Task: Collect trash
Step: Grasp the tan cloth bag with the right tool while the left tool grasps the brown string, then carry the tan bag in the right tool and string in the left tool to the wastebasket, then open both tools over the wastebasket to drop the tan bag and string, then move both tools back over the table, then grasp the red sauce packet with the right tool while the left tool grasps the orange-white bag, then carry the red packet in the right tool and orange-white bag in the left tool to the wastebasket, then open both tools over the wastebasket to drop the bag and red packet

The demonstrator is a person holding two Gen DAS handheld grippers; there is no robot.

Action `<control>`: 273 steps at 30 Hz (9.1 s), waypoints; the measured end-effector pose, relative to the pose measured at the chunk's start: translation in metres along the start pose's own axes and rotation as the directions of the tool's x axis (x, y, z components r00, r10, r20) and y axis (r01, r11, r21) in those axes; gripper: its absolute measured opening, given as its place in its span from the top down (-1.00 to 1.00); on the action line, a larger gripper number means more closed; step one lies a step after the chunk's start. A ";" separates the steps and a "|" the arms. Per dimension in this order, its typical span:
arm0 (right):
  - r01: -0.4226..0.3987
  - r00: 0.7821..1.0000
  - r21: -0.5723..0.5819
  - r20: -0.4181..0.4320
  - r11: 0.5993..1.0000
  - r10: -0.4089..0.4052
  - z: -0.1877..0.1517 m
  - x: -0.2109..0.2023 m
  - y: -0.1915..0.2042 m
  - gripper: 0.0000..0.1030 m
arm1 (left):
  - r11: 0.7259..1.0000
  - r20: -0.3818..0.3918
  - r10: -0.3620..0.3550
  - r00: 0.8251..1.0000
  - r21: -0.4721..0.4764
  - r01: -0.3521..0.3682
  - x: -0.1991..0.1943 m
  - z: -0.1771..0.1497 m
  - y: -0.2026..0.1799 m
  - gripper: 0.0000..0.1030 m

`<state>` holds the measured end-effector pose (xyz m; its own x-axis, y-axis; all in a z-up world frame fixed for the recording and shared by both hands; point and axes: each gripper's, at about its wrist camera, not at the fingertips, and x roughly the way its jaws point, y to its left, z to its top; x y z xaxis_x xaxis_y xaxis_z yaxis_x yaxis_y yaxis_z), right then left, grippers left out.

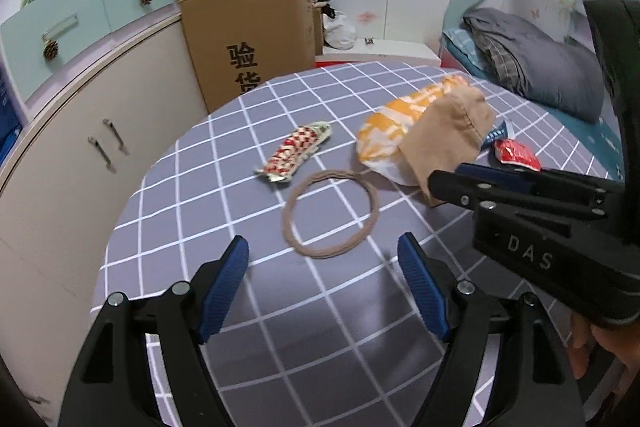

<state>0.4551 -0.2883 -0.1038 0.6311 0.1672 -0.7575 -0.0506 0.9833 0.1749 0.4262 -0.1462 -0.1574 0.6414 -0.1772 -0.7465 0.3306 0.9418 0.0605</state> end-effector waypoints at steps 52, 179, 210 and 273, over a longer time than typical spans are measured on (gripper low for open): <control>-0.449 0.893 -0.327 -0.136 0.832 0.429 -0.116 -0.059 0.323 0.88 | 0.771 0.072 0.076 0.994 -0.636 -0.013 -0.165 -0.232 0.291 0.97; 0.252 0.967 -0.052 -0.019 0.966 -0.253 0.010 -0.010 -0.078 -0.03 | 0.997 0.027 -0.045 0.999 0.066 0.043 0.048 0.057 -0.041 -0.51; -0.009 0.980 -0.119 0.199 0.993 0.032 -0.011 -0.107 0.047 0.28 | 0.945 0.267 -0.087 0.960 -0.283 0.164 -0.131 -0.043 0.085 0.75; -0.316 0.927 -0.359 -0.312 0.878 0.207 -0.227 0.137 0.395 0.26 | 0.527 -0.277 0.051 0.960 -0.809 -0.261 -0.031 -0.389 0.371 -0.35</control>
<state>0.3456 0.1394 -0.2811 0.3332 0.3807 -0.8626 -0.5220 0.8363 0.1675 0.2600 0.3197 -0.3695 0.4409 -0.0428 -0.8965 -0.5534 0.7735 -0.3091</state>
